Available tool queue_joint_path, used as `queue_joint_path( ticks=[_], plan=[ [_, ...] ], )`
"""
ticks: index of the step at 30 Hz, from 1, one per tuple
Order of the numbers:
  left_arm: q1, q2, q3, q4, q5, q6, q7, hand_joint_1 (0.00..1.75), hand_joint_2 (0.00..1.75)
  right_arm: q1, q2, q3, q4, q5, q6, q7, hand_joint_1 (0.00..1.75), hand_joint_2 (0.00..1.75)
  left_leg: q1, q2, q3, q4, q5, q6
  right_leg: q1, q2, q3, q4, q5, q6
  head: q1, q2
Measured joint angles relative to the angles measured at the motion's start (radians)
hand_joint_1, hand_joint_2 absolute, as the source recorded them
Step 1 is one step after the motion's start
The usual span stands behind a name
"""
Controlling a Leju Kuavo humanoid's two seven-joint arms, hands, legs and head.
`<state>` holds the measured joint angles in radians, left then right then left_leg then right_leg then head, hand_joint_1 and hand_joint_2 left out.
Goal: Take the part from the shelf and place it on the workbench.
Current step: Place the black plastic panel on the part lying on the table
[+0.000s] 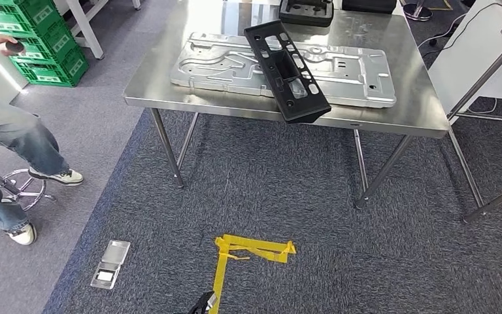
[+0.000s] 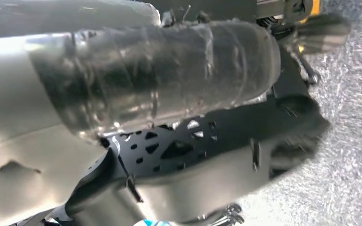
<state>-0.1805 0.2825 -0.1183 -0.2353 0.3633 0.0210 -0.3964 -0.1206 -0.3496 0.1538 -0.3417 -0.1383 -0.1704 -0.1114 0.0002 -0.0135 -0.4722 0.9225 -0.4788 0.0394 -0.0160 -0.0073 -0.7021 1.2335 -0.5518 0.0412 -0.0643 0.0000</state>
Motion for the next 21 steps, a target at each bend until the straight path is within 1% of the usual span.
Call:
queue_joint_path(
  ticks=[1,2,3,4,5,6,7,9,10,11,12,13,14,15,16,17,18,20,21],
  plan=[
    [-0.003,0.002,0.004,-0.001,-0.001,0.002,-0.007,0.0,0.0,0.01,0.005,-0.002,0.011,0.007,0.0,0.026,0.0,1.75,0.001,0.0,-0.004,0.002,0.002,-0.002,-0.005,0.0,-0.008,0.024,-0.003,0.004,0.0,0.0],
    [-0.006,0.004,0.009,-0.002,-0.001,0.003,-0.015,0.0,0.0,0.017,0.009,-0.005,0.022,0.011,0.0,0.05,0.0,1.75,0.002,0.001,-0.007,0.004,0.003,-0.006,-0.01,0.0,0.007,0.001,0.014,0.008,0.0,0.0],
    [-0.009,0.007,0.015,-0.004,0.0,0.004,-0.024,0.0,0.0,0.021,0.012,-0.008,0.032,0.013,0.0,0.07,0.0,1.75,0.005,0.002,-0.01,0.007,0.003,-0.011,-0.015,-0.001,0.04,-0.054,0.042,0.012,0.0,0.0],
    [-0.013,0.01,0.021,-0.007,0.001,0.005,-0.031,0.0,0.0,0.023,0.015,-0.01,0.04,0.015,0.0,0.087,0.0,1.75,0.006,0.004,-0.011,0.011,0.002,-0.017,-0.022,-0.002,0.085,-0.134,0.07,0.017,0.001,0.0],
    [-0.016,0.014,0.027,-0.01,0.002,0.006,-0.035,0.0,0.0,0.023,0.019,-0.012,0.047,0.015,0.0,0.099,0.0,1.75,0.006,0.005,-0.013,0.015,-0.001,-0.025,-0.025,0.0,0.125,-0.203,0.091,0.018,0.002,0.0],
    [-0.019,0.017,0.031,-0.013,0.001,0.007,-0.036,0.0,0.0,0.023,0.023,-0.013,0.053,0.016,0.0,0.108,0.0,1.75,0.004,0.006,-0.015,0.017,-0.002,-0.033,-0.027,0.003,0.15,-0.249,0.101,0.013,0.003,0.0],
    [-0.021,0.019,0.033,-0.016,0.0,0.008,-0.036,0.0,0.0,0.024,0.027,-0.014,0.059,0.015,0.0,0.114,0.0,1.75,0.002,0.007,-0.015,0.018,-0.003,-0.041,-0.028,0.006,0.163,-0.273,0.103,0.006,0.002,0.0],
    [-0.021,0.021,0.037,-0.02,-0.003,0.009,-0.033,0.0,0.0,0.026,0.036,-0.015,0.069,0.015,0.0,0.119,0.0,1.75,0.001,0.006,-0.015,0.015,-0.003,-0.052,-0.027,0.009,0.159,-0.27,0.103,-0.015,-0.001,0.0],
    [-0.021,0.021,0.04,-0.022,-0.006,0.009,-0.032,0.0,0.0,0.026,0.038,-0.016,0.074,0.015,-0.001,0.12,0.0,1.75,0.002,0.007,-0.016,0.021,-0.009,-0.057,-0.027,0.009,0.156,-0.269,0.104,-0.022,-0.003,0.0],
    [-0.022,0.022,0.043,-0.023,-0.008,0.008,-0.033,0.0,0.0,0.026,0.04,-0.016,0.078,0.016,0.0,0.12,0.0,1.75,0.003,0.007,-0.025,0.044,-0.027,-0.06,-0.027,0.008,0.155,-0.268,0.106,-0.03,-0.004,0.0],
    [-0.024,0.023,0.047,-0.026,-0.01,0.006,-0.038,0.0,0.0,0.026,0.041,-0.017,0.082,0.016,0.0,0.118,0.0,1.75,0.003,0.008,-0.045,0.09,-0.057,-0.062,-0.026,0.007,0.153,-0.269,0.108,-0.036,-0.006,0.0],
    [-0.028,0.024,0.051,-0.03,-0.009,0.004,-0.049,0.0,0.0,0.026,0.041,-0.018,0.085,0.016,0.0,0.114,0.0,1.75,0.002,0.008,-0.074,0.158,-0.096,-0.062,-0.023,0.006,0.151,-0.269,0.111,-0.042,-0.008,0.0],
    [-0.034,0.026,0.056,-0.036,-0.007,0.002,-0.066,0.0,0.0,0.027,0.042,-0.019,0.089,0.017,0.0,0.109,0.0,1.75,0.001,0.008,-0.109,0.235,-0.134,-0.06,-0.02,0.005,0.148,-0.269,0.113,-0.046,-0.009,0.0],
    [-0.04,0.029,0.062,-0.047,-0.006,0.002,-0.082,0.0,0.0,0.027,0.043,-0.02,0.092,0.018,0.0,0.103,0.0,1.75,-0.001,0.008,-0.139,0.303,-0.16,-0.057,-0.016,0.004,0.146,-0.269,0.114,-0.049,-0.01,0.0],
    [-0.046,0.032,0.071,-0.061,-0.009,0.003,-0.09,0.0,0.0,0.027,0.045,-0.02,0.095,0.019,0.0,0.098,0.0,1.75,-0.003,0.008,-0.155,0.339,-0.168,-0.052,-0.012,0.004,0.144,-0.269,0.116,-0.052,-0.01,0.0],
    [-0.052,0.035,0.082,-0.081,-0.02,0.006,-0.082,0.0,0.0,0.027,0.046,-0.02,0.098,0.02,0.0,0.093,0.0,1.75,-0.007,0.008,-0.152,0.335,-0.154,-0.045,-0.008,0.003,0.143,-0.269,0.118,-0.055,-0.011,0.0],
    [-0.058,0.038,0.097,-0.108,-0.036,0.01,-0.061,0.0,0.0,0.027,0.046,-0.021,0.101,0.02,0.0,0.089,0.0,1.75,-0.013,0.008,-0.13,0.292,-0.125,-0.034,-0.003,0.003,0.143,-0.269,0.12,-0.058,-0.012,0.0],
    [-0.078,0.044,0.136,-0.17,-0.078,0.015,-0.011,0.0,0.0,0.027,0.05,-0.021,0.105,0.02,0.0,0.084,0.0,1.75,-0.035,0.005,-0.054,0.143,-0.052,-0.002,0.005,0.001,0.143,-0.268,0.123,-0.062,-0.013,0.0],
    [-0.093,0.048,0.158,-0.203,-0.101,0.018,0.009,0.0,0.0,0.027,0.052,-0.022,0.107,0.02,0.0,0.082,0.0,1.75,-0.045,0.004,-0.025,0.079,-0.029,0.011,0.008,-0.001,0.141,-0.266,0.125,-0.062,-0.016,0.0]
  ],
)
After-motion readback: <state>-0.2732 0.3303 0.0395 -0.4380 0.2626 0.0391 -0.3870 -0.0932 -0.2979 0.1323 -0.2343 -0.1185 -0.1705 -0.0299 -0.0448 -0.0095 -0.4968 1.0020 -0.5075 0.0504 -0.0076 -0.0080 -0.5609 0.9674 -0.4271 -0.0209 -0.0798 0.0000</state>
